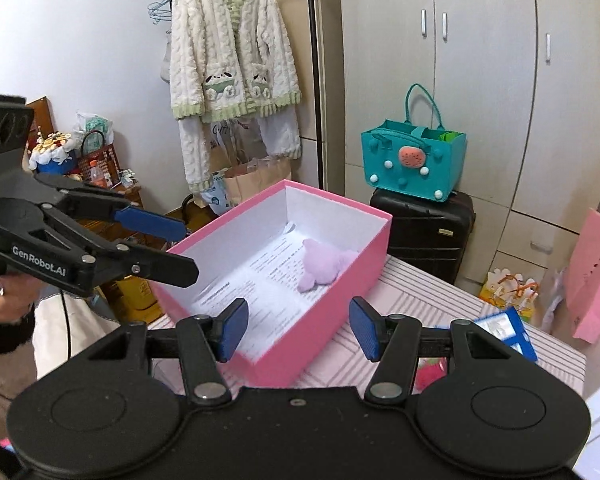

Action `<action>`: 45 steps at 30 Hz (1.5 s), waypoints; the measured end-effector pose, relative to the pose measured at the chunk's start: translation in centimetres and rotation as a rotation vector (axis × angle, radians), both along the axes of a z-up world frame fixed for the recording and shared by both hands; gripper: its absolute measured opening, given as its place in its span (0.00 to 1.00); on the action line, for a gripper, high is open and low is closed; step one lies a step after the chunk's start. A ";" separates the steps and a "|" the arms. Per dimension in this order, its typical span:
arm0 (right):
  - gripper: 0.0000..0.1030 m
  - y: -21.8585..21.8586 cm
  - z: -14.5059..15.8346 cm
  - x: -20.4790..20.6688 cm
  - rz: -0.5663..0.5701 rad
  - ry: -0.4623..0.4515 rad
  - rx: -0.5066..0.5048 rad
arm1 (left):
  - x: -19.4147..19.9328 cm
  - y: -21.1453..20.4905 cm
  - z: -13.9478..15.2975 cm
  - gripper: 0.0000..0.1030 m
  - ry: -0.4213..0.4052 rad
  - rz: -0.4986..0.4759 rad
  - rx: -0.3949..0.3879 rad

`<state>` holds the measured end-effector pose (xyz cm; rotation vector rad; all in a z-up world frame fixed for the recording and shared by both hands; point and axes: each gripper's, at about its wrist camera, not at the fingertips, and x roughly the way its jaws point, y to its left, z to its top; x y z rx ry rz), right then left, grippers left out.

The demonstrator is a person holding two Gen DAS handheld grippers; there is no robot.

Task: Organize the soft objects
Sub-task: 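Move both grippers back to the white-and-brown plush cat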

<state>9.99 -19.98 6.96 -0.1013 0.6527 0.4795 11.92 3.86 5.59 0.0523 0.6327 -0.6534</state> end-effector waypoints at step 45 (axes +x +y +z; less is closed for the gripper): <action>0.62 -16.8 -17.4 -4.5 -0.337 -0.087 -0.044 | 0.6 -21.3 -12.5 0.65 -0.038 -0.262 0.037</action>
